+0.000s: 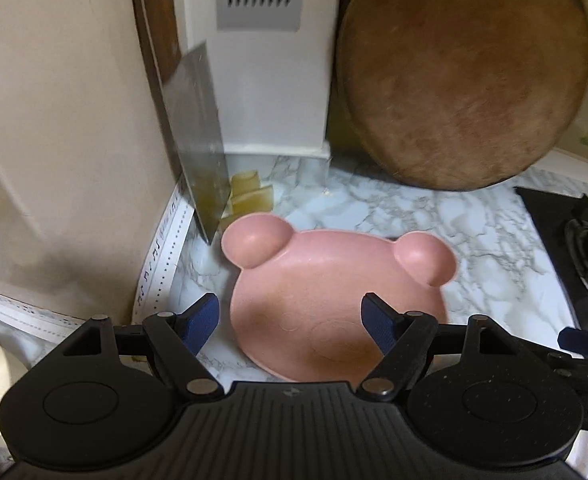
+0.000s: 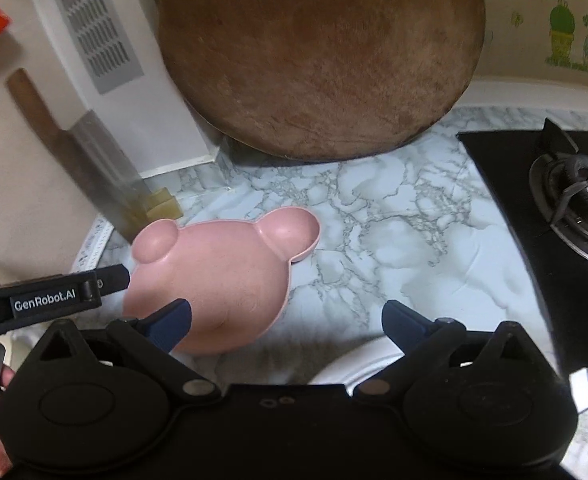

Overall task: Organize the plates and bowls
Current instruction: 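Move both grippers to the rim of the pink bear plate, then close both grippers on the pink bear plate rim, then lift the pink bear plate with both grippers toward the white plates, then lower the pink bear plate with both grippers onto the white plates, then open both grippers to release the pink bear plate, then move both grippers to the rim of the large steel bowl, then close both grippers on the steel bowl rim, then lift the steel bowl with both grippers and carry it toward the pink bear plate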

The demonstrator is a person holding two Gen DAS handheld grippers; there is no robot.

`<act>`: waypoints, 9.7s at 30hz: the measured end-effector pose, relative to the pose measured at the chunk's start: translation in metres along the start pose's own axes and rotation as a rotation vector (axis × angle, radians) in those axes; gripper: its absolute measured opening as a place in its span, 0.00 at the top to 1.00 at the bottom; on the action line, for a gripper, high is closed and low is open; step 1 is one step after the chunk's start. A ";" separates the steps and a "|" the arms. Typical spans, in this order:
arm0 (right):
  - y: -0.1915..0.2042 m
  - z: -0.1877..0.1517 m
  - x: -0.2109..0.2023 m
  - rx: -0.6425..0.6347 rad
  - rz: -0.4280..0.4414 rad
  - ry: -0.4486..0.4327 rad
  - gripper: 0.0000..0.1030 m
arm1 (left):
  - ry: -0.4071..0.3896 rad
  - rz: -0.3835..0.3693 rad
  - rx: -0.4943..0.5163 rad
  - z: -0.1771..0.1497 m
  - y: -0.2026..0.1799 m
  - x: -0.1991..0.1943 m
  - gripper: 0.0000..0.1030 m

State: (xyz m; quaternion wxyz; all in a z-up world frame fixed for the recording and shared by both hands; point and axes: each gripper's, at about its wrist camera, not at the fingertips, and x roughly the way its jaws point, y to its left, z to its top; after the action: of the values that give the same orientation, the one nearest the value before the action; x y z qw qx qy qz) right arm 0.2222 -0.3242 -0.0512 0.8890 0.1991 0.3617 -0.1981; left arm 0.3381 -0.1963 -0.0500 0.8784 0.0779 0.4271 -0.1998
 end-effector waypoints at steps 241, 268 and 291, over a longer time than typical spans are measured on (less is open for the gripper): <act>0.394 -0.169 0.045 -0.646 0.391 0.414 0.54 | 0.043 0.370 -0.697 -0.238 0.379 -0.143 0.39; 0.394 -0.169 0.042 -0.644 0.422 0.366 0.88 | 0.012 0.391 -0.737 -0.243 0.386 -0.168 0.84; 0.331 -0.118 -0.055 -0.568 0.488 0.260 0.88 | -0.101 0.320 -0.584 -0.197 0.309 -0.247 0.84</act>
State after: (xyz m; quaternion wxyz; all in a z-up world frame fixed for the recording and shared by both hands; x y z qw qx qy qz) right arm 0.2835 0.0245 -0.0196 0.8765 0.0490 0.4536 0.1535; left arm 0.1879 0.2152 0.0098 0.9039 -0.1211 0.4046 0.0679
